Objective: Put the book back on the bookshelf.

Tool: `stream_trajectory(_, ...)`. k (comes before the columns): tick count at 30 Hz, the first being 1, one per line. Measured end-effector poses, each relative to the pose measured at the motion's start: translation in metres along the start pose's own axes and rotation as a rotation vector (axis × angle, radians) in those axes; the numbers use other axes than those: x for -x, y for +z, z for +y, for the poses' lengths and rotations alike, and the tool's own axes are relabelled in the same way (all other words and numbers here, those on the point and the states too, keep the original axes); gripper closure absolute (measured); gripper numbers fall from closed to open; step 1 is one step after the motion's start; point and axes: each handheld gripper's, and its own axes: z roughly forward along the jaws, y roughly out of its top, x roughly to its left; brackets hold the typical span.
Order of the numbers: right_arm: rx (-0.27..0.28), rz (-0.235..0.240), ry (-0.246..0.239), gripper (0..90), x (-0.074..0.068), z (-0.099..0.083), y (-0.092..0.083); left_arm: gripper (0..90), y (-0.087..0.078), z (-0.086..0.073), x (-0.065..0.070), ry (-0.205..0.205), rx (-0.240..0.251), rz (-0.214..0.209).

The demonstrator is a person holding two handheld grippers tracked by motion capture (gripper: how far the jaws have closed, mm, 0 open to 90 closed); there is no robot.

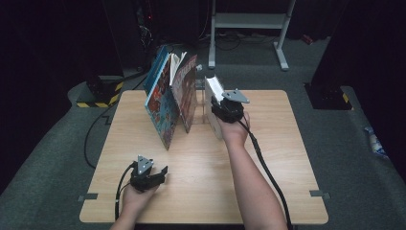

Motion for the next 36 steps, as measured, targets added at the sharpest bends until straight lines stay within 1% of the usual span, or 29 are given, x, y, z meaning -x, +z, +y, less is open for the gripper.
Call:
stream_trajectory(3,-0.011,-0.011,-0.016,52.1,-0.003,0.002,0.000,30.8,0.000,0.000,0.000,-0.001,-0.001,-0.001)
stream_trajectory(5,-0.016,-0.014,-0.014,52.9,-0.004,0.002,0.000,30.8,0.000,0.000,0.000,-0.001,-0.001,-0.001)
stream_trajectory(9,-0.025,-0.024,-0.023,53.5,-0.006,0.006,0.002,30.8,0.000,0.000,0.000,-0.002,-0.002,-0.003)
stream_trajectory(10,-0.032,-0.031,-0.021,53.6,-0.008,0.008,0.003,30.8,0.000,0.000,-0.001,0.001,0.000,-0.004)
stream_trajectory(12,-0.036,-0.043,-0.032,53.7,-0.010,0.011,0.005,30.8,0.000,0.000,-0.001,-0.002,-0.002,-0.006)
stream_trajectory(14,-0.027,-0.064,-0.047,53.7,-0.012,0.013,0.008,30.8,0.000,0.000,-0.001,-0.002,-0.002,-0.006)
stream_trajectory(16,-0.014,-0.076,-0.030,53.7,-0.011,0.015,0.009,30.8,0.000,0.000,-0.001,-0.002,-0.001,-0.006)
stream_trajectory(19,0.008,-0.083,0.022,53.7,-0.008,0.021,0.014,30.8,0.000,0.000,-0.001,-0.002,-0.001,-0.007)
stream_trajectory(20,0.008,-0.094,0.025,53.6,-0.008,0.023,0.016,30.8,0.000,0.000,-0.001,-0.001,0.000,-0.007)
stream_trajectory(22,0.011,-0.108,0.016,53.6,-0.009,0.026,0.022,30.9,0.000,0.000,-0.002,0.006,0.000,-0.009)
stream_trajectory(23,0.012,-0.120,0.012,53.6,-0.010,0.027,0.025,30.9,0.000,0.000,-0.001,-0.005,0.003,-0.009)
stream_trajectory(25,0.003,-0.125,0.020,53.6,-0.009,0.029,0.031,30.9,-0.001,0.000,-0.001,-0.010,0.002,-0.011)
stream_trajectory(26,0.002,-0.126,0.030,53.6,-0.008,0.029,0.033,30.9,-0.001,0.000,-0.001,-0.010,0.001,-0.012)
stream_trajectory(28,0.003,-0.131,0.037,53.6,-0.007,0.030,0.038,30.9,-0.001,0.000,-0.002,-0.006,0.003,-0.012)
stream_trajectory(29,0.002,-0.136,0.040,53.6,-0.007,0.029,0.041,30.9,-0.001,0.000,-0.001,-0.013,0.004,-0.014)
stream_trajectory(33,-0.004,-0.150,0.025,53.6,-0.008,0.029,0.048,31.0,-0.001,0.000,-0.002,-0.014,0.007,-0.015)
stream_trajectory(34,-0.006,-0.153,0.038,53.6,-0.008,0.029,0.050,31.0,-0.001,0.000,-0.002,-0.014,0.008,-0.014)
stream_trajectory(36,-0.007,-0.158,0.039,53.6,-0.007,0.029,0.052,31.1,-0.001,0.000,-0.001,-0.013,0.007,-0.014)
